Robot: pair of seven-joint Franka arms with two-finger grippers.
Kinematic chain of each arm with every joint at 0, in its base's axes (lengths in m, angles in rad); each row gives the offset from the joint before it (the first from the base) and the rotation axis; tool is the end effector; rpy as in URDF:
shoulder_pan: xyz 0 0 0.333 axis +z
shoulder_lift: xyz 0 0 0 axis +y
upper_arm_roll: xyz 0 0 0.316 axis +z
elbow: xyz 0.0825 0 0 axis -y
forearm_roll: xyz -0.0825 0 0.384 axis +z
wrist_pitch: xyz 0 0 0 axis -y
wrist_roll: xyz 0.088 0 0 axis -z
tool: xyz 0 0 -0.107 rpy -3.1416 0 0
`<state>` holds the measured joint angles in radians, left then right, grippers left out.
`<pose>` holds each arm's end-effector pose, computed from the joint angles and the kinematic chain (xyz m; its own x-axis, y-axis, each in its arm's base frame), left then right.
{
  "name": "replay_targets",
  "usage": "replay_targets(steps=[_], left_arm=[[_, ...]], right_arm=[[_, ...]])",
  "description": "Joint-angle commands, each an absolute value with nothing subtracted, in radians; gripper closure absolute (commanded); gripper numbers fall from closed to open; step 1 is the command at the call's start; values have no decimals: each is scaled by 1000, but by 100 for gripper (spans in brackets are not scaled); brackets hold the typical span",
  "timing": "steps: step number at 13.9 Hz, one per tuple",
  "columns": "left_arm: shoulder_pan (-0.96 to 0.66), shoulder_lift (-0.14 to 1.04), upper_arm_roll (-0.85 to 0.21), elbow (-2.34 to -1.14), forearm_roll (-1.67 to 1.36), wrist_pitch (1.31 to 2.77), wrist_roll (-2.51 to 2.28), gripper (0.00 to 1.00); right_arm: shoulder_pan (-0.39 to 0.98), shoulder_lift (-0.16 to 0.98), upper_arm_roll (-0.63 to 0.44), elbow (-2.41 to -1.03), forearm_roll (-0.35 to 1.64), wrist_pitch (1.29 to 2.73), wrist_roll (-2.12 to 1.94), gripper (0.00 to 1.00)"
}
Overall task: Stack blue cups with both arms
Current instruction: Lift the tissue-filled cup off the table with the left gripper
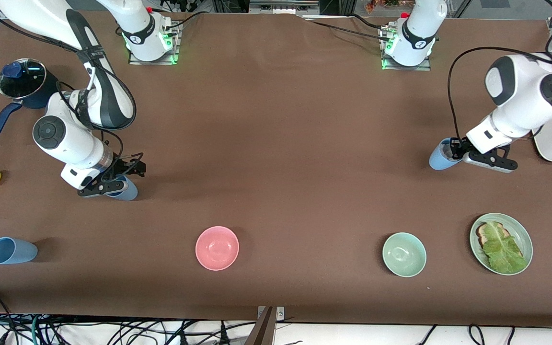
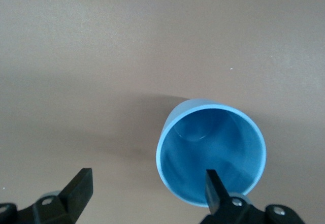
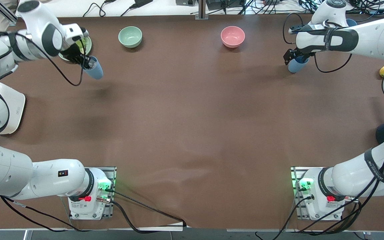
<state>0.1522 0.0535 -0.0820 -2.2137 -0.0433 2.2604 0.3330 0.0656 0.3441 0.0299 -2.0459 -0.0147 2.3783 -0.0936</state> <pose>0.5328 0.0365 0.3536 0.9725 -0.2328 0.0055 -0.2328 -0.9718 0.0379 0.5908 0.0560 0.2705 0.9804 0.1968 -0.0114 0.1968 -0.9804 -0.0011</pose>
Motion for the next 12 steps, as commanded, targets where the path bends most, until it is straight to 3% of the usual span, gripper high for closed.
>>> replay_targets(steps=[1, 6, 12], left_arm=[[150, 58, -115, -2048, -64, 2055, 282, 100], [149, 63, -143, -1829, -54, 1807, 253, 100], [74, 89, -164, -1689, -54, 1704, 79, 100]], right_arm=[[60, 322, 34, -2054, -12, 2362, -103, 2], [60, 324, 34, -2054, -12, 2362, -104, 2], [60, 324, 34, -2054, -12, 2362, -109, 13]])
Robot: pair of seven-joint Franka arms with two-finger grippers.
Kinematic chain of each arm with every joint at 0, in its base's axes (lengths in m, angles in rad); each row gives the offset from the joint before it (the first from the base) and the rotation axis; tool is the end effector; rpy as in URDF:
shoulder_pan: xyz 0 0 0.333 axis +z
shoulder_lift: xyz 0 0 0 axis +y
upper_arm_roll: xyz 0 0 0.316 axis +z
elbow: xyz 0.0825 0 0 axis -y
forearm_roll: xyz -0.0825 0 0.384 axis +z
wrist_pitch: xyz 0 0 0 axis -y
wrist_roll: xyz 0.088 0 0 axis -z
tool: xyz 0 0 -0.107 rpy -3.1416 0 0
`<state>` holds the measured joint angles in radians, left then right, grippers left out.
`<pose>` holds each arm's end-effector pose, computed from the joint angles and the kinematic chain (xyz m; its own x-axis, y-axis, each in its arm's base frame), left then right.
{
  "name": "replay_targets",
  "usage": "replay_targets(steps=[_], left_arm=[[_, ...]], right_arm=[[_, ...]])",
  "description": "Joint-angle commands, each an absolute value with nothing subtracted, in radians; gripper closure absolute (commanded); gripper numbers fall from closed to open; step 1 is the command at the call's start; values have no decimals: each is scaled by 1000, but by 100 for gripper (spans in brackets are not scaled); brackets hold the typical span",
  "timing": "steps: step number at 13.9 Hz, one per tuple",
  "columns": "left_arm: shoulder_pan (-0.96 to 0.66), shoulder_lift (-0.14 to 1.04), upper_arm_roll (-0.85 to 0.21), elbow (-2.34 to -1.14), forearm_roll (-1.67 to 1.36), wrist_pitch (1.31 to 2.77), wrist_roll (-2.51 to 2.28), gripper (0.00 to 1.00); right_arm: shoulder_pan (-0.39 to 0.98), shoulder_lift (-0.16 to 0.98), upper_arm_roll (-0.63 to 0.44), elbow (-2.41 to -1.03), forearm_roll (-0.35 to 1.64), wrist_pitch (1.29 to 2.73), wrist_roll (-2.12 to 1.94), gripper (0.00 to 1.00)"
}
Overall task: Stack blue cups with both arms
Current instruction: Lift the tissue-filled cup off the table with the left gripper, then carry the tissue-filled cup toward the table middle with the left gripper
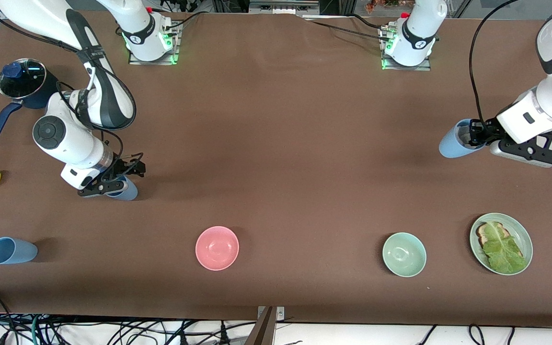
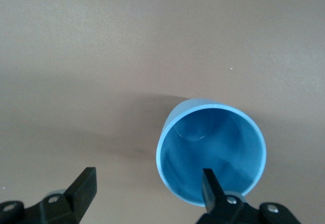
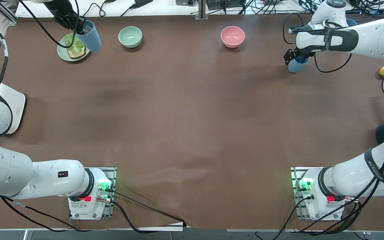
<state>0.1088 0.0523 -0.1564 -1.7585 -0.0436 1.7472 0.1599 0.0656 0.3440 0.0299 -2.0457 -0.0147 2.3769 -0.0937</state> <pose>0.5717 -0.0295 0.5212 0.9786 -0.1985 -0.0543 -0.1953 -0.9789 0.0599 0.5908 0.0560 0.2705 0.9803 0.1969 -0.0125 0.1969 -0.9804 -0.0012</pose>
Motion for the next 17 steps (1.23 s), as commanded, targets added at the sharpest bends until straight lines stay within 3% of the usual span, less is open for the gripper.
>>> replay_targets(steps=[1, 3, 8, 12, 15, 17], left_arm=[[68, 95, -191, -1675, -54, 1704, 22, 100], [51, 106, -250, -1655, -55, 1704, -125, 100], [-176, 156, -259, -1620, -63, 1709, -561, 100], [-355, 286, -250, -1502, -55, 1718, -864, 100], [-458, 374, -227, -1465, -52, 1808, -1035, 100], [-521, 417, -190, -1463, -52, 1871, -1101, 100]], right_arm=[[60, 324, 34, -2054, -12, 2362, -109, 14], [60, 328, 34, -2054, -12, 2362, -110, 17], [42, 337, 32, -2036, -14, 2364, -149, 18], [26, 351, 32, -2023, -12, 2365, -181, 29], [25, 362, 32, -2023, -12, 2370, -181, 37], [25, 365, 32, -2023, -12, 2370, -181, 49]])
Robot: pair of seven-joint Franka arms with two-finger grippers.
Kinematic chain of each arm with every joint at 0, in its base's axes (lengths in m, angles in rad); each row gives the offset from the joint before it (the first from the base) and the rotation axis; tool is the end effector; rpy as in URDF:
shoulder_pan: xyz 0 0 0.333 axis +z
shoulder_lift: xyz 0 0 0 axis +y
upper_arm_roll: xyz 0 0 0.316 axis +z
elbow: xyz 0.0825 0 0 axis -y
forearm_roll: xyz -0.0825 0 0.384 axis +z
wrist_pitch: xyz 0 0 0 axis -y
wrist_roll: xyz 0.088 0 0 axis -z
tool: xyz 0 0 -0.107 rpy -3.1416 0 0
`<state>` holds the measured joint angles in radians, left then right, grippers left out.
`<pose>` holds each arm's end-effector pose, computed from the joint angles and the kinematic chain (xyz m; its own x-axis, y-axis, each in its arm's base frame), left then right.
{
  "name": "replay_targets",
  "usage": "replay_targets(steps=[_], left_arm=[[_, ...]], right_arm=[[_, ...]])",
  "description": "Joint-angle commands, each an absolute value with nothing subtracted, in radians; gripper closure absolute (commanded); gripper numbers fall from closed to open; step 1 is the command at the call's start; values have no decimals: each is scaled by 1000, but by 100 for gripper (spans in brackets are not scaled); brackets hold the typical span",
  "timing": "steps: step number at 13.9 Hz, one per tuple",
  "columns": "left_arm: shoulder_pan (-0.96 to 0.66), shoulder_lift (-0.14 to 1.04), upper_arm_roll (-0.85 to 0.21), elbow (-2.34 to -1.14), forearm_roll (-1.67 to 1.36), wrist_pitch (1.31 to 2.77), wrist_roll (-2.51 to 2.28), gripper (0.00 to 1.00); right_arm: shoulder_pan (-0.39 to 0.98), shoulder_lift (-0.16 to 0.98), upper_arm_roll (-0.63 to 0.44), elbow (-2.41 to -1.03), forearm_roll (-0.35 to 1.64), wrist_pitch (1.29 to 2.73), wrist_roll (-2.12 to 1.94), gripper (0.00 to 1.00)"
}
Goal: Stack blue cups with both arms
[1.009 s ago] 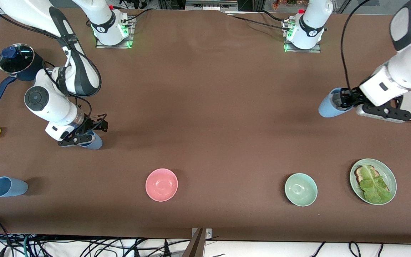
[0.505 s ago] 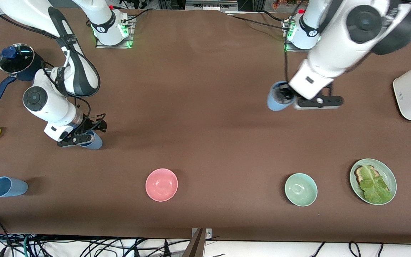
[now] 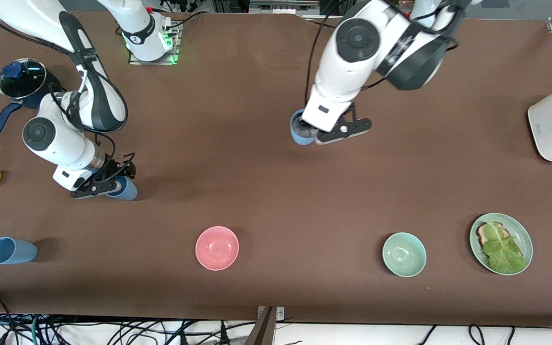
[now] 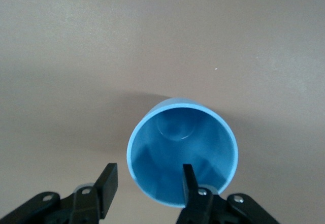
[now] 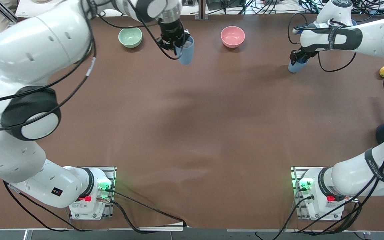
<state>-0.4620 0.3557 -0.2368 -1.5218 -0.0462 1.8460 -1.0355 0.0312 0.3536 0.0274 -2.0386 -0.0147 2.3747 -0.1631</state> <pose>0.5170 -0.4133 0.4595 0.9289 0.3502 -0.1201 0.3574 -0.9329 0.0438 0.5939 0.0343 0.2675 0.9733 0.2287 -0.0172 0.2287 -0.9735 -0.0023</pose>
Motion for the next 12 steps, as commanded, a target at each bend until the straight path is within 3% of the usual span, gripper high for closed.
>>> replay_targets(steps=[1, 6, 10, 12], left_arm=[[-549, 442, -175, -1463, -52, 1906, -1130, 100], [-612, 558, -134, -1471, -26, 2067, -1192, 100], [-614, 643, -123, -1479, -25, 2195, -1192, 100], [-614, 682, -120, -1479, -6, 2256, -1193, 100]], right_arm=[[25, 365, 32, -2023, -12, 2370, -181, 57], [25, 365, 32, -2023, -12, 2367, -181, 88], [26, 362, 32, -2023, -12, 2362, -181, 100], [26, 361, 34, -2023, -12, 2362, -183, 100]])
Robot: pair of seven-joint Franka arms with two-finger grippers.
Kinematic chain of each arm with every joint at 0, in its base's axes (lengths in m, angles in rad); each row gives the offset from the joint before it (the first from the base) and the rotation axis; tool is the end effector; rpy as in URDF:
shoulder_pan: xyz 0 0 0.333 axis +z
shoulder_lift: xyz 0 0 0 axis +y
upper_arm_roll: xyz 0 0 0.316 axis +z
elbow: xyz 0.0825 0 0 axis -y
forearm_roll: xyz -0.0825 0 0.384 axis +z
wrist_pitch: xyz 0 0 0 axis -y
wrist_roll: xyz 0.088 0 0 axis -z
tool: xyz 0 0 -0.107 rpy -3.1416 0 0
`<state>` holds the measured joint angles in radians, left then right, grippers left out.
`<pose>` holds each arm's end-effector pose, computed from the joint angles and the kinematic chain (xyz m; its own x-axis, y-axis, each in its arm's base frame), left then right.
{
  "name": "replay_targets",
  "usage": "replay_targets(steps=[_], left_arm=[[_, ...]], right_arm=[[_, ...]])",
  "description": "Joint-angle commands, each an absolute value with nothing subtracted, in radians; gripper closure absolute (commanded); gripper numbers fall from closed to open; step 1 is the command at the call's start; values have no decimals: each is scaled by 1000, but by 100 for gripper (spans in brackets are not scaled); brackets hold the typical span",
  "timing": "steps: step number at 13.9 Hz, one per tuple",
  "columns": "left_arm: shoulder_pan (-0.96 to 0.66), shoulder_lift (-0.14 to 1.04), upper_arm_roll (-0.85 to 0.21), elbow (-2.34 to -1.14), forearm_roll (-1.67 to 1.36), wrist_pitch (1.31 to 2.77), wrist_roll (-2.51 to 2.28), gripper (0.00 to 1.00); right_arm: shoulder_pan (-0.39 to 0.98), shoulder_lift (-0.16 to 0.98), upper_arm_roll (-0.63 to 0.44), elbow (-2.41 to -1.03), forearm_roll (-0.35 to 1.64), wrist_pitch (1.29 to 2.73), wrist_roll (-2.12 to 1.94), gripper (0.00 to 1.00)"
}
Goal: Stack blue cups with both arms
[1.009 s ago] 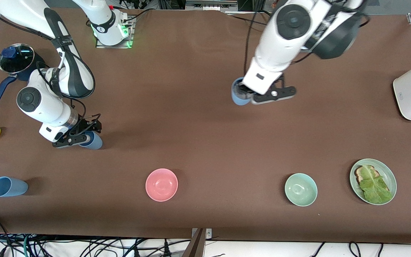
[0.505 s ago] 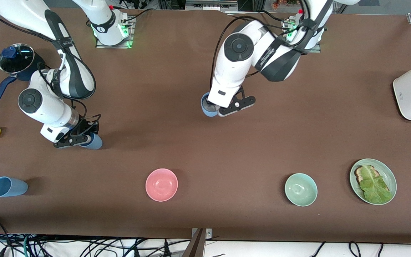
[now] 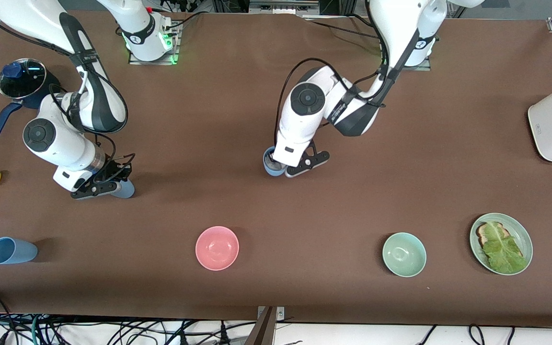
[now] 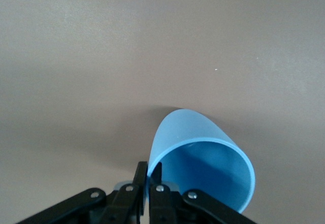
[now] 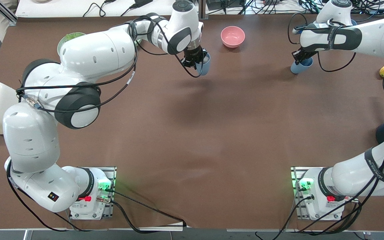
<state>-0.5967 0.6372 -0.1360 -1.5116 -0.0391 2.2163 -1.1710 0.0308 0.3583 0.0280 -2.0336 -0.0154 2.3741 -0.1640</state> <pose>0.5423 -0.4678 0.2998 0.8816 0.4656 -0.0774 0.4716 -0.8752 0.1080 0.5952 0.0345 0.2667 0.9730 0.2302 -0.0175 0.2302 -0.9731 -0.0022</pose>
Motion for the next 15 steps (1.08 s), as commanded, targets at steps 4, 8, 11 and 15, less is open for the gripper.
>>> replay_targets(steps=[4, 8, 11, 15], left_arm=[[-614, 751, -118, -1491, 26, 2368, -1195, 100], [-614, 767, -114, -1491, 28, 2387, -1195, 100], [-614, 767, -112, -1491, 29, 2387, -1192, 100], [-614, 767, -109, -1490, 31, 2387, -1189, 0]], right_arm=[[26, 353, 38, -1984, -14, 2306, -181, 100], [31, 356, 40, -1904, -14, 2203, -181, 100], [32, 354, 41, -1870, -14, 2162, -181, 100], [60, 357, 41, -1787, -12, 2059, -167, 100]])
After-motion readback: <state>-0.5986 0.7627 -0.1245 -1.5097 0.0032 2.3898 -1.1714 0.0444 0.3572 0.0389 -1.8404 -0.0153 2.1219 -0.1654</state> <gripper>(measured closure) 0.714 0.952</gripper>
